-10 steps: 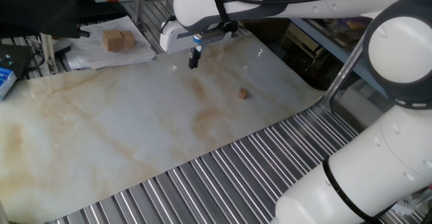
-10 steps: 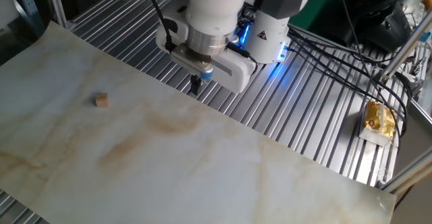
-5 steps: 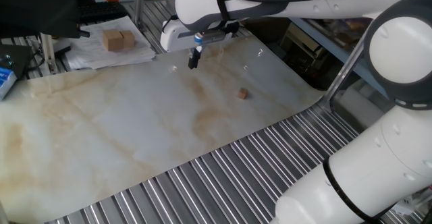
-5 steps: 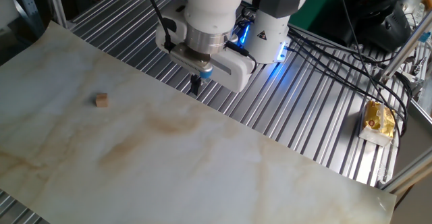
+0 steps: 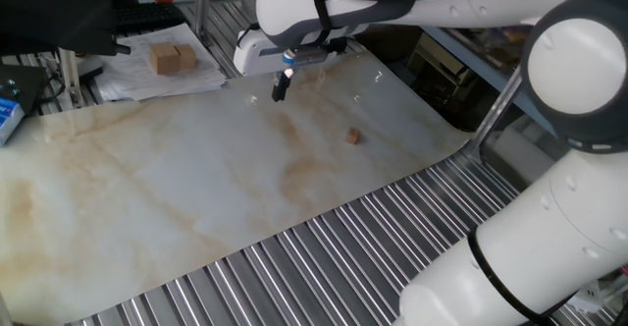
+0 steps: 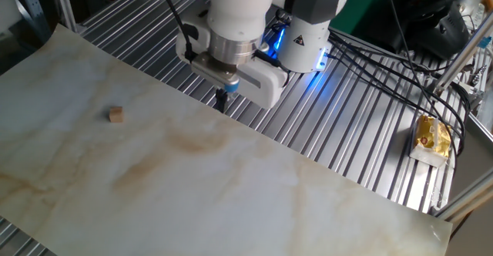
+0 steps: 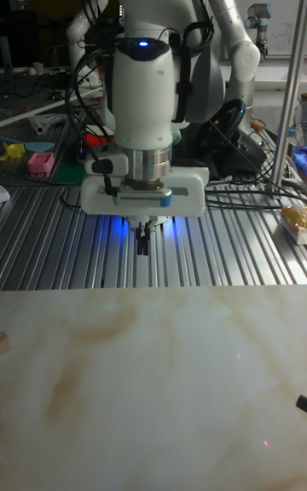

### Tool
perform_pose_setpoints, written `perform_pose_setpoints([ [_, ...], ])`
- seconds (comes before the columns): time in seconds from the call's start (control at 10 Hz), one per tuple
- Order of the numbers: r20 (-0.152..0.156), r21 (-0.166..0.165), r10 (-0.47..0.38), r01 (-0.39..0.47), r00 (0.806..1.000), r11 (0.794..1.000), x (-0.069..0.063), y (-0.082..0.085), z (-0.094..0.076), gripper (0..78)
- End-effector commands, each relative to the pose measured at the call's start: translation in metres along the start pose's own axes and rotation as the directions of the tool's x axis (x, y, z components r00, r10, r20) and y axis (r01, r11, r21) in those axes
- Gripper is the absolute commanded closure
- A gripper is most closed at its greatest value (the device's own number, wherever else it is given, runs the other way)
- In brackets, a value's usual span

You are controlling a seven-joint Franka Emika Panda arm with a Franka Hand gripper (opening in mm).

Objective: Pick up the small block on the left and move it to the right

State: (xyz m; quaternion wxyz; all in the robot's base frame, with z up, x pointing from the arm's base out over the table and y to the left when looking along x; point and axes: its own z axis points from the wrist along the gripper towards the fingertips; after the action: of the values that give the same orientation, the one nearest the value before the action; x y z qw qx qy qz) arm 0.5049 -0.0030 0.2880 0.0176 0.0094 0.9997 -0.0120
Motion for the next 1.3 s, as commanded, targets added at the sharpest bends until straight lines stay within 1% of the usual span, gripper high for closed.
perform_pose_setpoints([
  [0.1,0.006,-0.001,-0.008,0.008,1.0,1.0,-0.009,-0.01,0.007,77.6],
  [0.5,0.001,0.005,-0.005,0.005,1.0,1.0,-0.015,-0.018,0.013,77.6],
  [0.6,0.004,0.003,-0.014,0.014,1.0,1.0,-0.019,-0.024,0.017,77.6],
  [0.7,0.004,0.003,-0.014,0.014,1.0,1.0,-0.019,-0.024,0.017,77.6],
  [0.8,0.009,0.002,-0.019,0.019,1.0,1.0,-0.023,-0.031,0.022,77.6],
  [0.9,0.013,0.002,-0.019,0.019,1.0,1.0,-0.025,-0.035,0.024,77.6],
  [1.0,0.014,0.002,-0.02,0.02,1.0,1.0,-0.025,-0.036,0.024,77.6],
  [1.2,0.018,-0.003,-0.033,0.033,0.999,0.999,-0.029,-0.048,0.027,77.6],
  [1.3,0.018,-0.003,-0.033,0.033,0.999,0.999,-0.03,-0.049,0.027,77.6],
])
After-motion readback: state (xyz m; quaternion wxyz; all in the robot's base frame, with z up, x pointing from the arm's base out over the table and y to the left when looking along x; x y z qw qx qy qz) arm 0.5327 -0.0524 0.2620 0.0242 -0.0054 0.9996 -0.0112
